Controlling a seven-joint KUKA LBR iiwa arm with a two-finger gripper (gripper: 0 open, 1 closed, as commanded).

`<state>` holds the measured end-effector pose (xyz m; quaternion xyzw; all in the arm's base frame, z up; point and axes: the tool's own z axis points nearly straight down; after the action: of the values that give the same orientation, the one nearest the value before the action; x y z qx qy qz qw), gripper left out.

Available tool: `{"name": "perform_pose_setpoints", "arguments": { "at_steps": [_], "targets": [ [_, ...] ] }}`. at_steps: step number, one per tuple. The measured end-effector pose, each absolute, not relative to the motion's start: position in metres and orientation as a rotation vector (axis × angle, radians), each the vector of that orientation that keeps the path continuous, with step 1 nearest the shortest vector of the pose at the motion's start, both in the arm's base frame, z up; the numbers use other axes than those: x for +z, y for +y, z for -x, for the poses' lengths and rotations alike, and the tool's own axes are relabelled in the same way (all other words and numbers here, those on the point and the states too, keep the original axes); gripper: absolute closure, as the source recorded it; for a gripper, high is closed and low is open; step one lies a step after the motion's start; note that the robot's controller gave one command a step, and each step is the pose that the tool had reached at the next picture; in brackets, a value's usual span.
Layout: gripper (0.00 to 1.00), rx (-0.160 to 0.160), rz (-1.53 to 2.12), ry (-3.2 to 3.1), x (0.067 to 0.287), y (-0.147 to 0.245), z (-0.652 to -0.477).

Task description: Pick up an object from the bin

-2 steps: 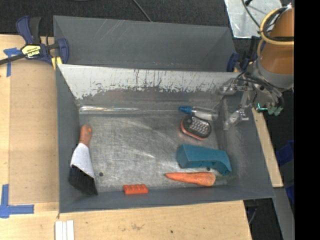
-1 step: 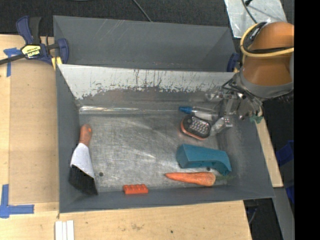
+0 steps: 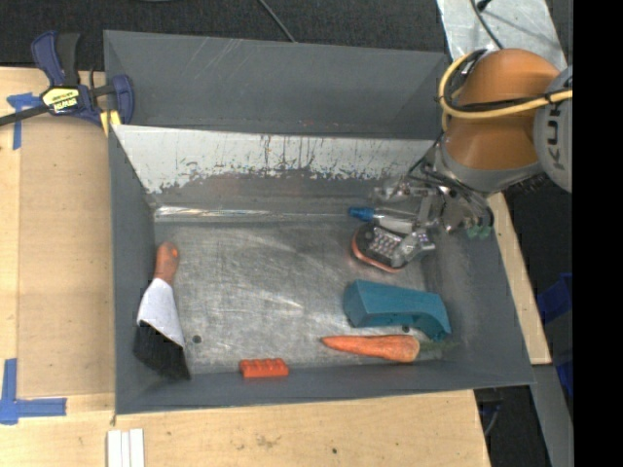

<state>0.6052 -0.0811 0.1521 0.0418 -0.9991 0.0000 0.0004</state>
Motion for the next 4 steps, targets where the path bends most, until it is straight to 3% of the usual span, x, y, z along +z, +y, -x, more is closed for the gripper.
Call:
{"name": "perform_pose_setpoints", "arguments": {
  "at_steps": [1,4],
  "targets": [
    [1.0,-0.012,0.023,-3.115,0.0986,-0.0915,-0.6281],
    [1.0,-0.005,0.027,-3.124,0.1018,-0.0911,-0.6242]
  ]
}}
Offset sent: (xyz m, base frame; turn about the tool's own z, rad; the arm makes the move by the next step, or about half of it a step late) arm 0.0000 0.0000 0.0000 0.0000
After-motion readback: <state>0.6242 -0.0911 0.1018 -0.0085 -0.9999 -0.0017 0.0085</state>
